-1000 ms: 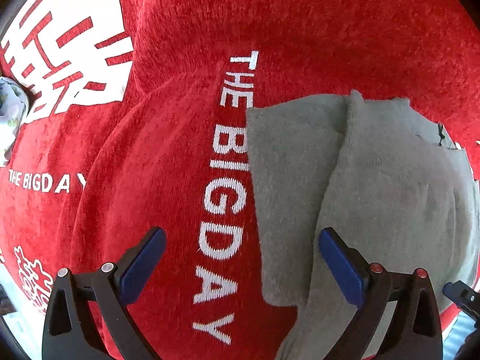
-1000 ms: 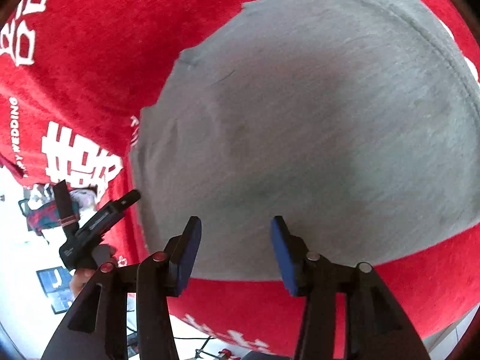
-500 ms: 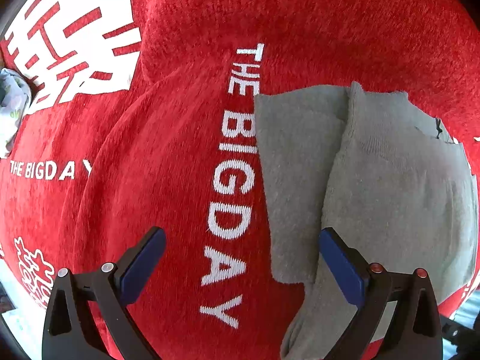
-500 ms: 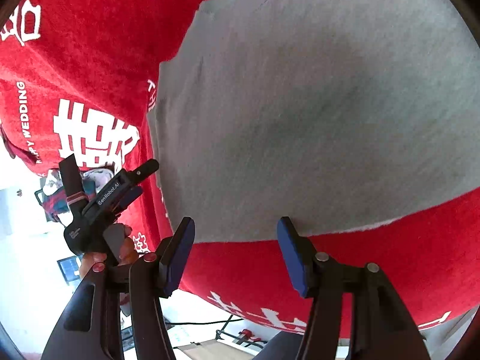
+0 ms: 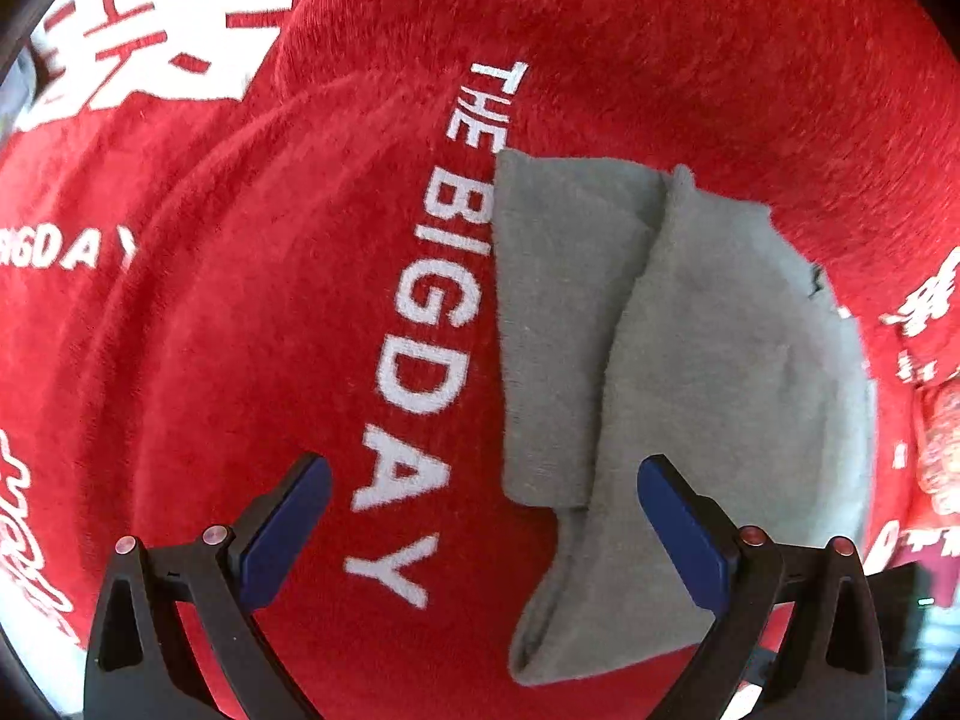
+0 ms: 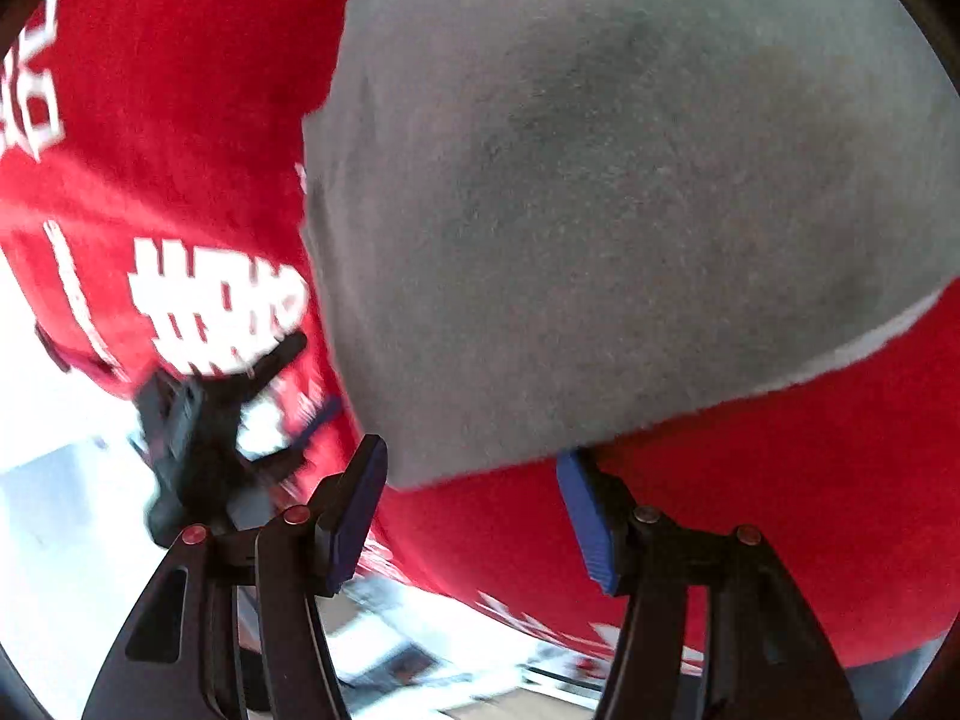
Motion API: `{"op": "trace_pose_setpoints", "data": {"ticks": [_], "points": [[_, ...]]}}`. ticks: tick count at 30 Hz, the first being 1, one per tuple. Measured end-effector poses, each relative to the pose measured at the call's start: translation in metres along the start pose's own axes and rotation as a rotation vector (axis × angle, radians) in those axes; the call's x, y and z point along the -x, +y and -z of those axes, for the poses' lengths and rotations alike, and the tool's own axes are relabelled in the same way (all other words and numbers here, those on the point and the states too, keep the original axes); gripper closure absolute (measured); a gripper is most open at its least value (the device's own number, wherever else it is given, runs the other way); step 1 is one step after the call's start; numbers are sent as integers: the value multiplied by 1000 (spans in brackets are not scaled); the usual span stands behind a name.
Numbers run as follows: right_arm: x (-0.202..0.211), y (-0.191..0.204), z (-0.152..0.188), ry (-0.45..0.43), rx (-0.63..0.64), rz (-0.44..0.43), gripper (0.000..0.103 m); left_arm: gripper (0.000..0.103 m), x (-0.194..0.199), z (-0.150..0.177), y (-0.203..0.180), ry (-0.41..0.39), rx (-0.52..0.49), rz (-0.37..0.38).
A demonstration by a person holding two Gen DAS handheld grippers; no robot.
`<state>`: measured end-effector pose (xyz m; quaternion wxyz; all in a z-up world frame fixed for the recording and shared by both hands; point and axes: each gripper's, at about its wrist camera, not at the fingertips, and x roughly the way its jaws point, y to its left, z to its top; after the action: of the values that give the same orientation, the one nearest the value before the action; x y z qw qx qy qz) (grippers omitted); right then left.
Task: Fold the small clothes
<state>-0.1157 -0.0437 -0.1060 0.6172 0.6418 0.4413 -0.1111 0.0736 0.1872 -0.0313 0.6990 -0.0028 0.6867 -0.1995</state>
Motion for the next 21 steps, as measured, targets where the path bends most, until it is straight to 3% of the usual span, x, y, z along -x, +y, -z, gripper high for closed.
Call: {"op": "trace_pose_setpoints", "data": {"ticks": [5, 6, 7, 8, 14, 21], "points": [[-15, -2, -9, -66, -119, -135, 38, 1, -7, 2, 6, 54, 49, 170], [-19, -1, -11, -62, -135, -147, 45, 1, -7, 3, 6, 59, 51, 184], [-22, 0, -12, -59, -147, -154, 76, 1, -9, 3, 6, 68, 51, 203], [-24, 2, -14, -47, -155, -163, 96, 1, -9, 3, 2, 74, 51, 213], [4, 39, -25, -49, -11, -259, 95, 1, -13, -1, -15, 108, 23, 286], [9, 50, -30, -11, 64, -232, 95, 1, -36, -27, -54, 143, 37, 413]]}}
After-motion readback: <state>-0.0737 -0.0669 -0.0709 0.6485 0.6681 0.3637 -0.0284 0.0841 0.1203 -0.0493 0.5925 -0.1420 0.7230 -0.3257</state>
